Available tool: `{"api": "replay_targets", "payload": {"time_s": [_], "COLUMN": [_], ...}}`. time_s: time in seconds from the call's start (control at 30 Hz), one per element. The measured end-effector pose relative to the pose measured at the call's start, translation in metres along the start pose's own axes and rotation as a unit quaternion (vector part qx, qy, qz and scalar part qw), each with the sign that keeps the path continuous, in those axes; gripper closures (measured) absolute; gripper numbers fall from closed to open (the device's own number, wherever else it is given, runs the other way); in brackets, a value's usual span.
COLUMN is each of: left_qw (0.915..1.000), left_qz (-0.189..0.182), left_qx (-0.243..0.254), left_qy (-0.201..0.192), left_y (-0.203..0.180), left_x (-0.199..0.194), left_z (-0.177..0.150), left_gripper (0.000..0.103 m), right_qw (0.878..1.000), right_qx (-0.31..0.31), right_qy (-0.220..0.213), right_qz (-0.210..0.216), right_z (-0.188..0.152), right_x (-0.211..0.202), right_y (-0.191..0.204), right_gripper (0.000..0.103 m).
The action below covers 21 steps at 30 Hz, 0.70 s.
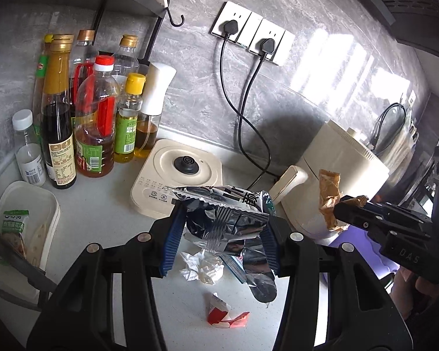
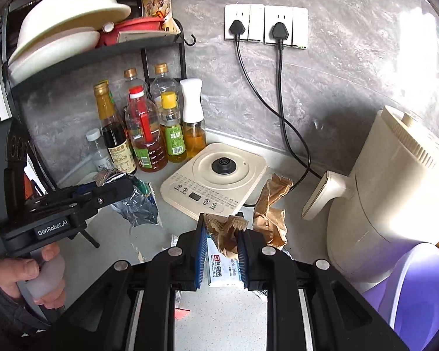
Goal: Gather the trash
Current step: 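Carry both items over the purple bucket while the right tool releases the brown paper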
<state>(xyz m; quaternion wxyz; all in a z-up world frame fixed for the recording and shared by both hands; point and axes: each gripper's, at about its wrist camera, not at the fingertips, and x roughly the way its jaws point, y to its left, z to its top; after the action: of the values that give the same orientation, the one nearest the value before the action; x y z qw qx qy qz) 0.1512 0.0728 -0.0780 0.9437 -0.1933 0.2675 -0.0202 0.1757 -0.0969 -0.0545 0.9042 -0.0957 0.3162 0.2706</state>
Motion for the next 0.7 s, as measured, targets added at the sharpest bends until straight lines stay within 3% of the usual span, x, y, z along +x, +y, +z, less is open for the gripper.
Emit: {"api": "replay_targets", "payload": {"time_s": [0.3,0.7], "left_qw": [0.9995,0.9973], "left_qz": [-0.001,-0.032], "left_qx": [0.029,0.064], "left_qy": [-0.010,-0.015], "left_y": [-0.036,-0.097], "left_x": [-0.015,-0.015], "left_z": [0.001,-0.001], "left_gripper": [0.054,0.054], "right_qw": [0.999,0.992], "right_qx": [0.026,0.079], "right_qy": [-0.042,-0.072], "right_qz": [-0.015,-0.062], "right_z": [-0.006,-0.030], "right_x": [-0.051,-0.098], "right_y": [-0.032,-0.105], "right_gripper": [0.084,0.083]}}
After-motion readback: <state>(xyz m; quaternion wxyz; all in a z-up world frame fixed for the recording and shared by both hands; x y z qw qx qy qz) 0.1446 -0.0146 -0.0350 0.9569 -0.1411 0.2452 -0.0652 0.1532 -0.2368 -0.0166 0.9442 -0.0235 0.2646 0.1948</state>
